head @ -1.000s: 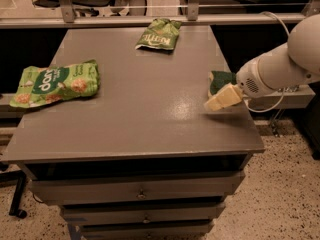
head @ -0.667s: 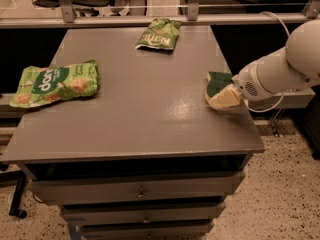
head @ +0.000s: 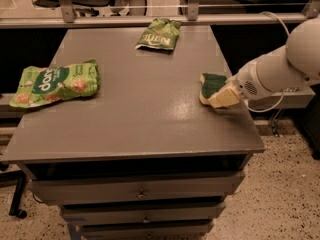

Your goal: Pick sponge

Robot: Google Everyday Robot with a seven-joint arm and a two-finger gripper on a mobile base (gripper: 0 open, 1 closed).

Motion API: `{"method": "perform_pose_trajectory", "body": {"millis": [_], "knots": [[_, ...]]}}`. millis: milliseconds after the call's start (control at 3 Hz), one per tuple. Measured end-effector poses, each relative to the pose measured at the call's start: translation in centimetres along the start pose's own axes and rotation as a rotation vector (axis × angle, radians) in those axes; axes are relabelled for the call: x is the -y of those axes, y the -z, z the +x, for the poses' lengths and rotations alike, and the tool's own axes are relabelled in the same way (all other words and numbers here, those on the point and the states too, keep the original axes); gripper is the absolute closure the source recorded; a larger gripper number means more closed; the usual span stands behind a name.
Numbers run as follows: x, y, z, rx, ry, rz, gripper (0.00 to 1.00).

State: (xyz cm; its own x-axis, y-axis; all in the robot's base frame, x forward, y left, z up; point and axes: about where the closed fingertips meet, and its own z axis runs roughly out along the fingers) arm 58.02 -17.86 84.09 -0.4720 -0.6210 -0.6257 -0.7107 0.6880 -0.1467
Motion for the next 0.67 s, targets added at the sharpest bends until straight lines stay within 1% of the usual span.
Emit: {"method": "perform_pose_trajectory", "body": {"millis": [333, 667], "knots": [[-0.5, 0.3, -2.4, 0.064, 0.017, -0.061, 1.0], [-1.3, 1.8, -6.8, 0.186, 0.043, -0.129, 1.0]]}}
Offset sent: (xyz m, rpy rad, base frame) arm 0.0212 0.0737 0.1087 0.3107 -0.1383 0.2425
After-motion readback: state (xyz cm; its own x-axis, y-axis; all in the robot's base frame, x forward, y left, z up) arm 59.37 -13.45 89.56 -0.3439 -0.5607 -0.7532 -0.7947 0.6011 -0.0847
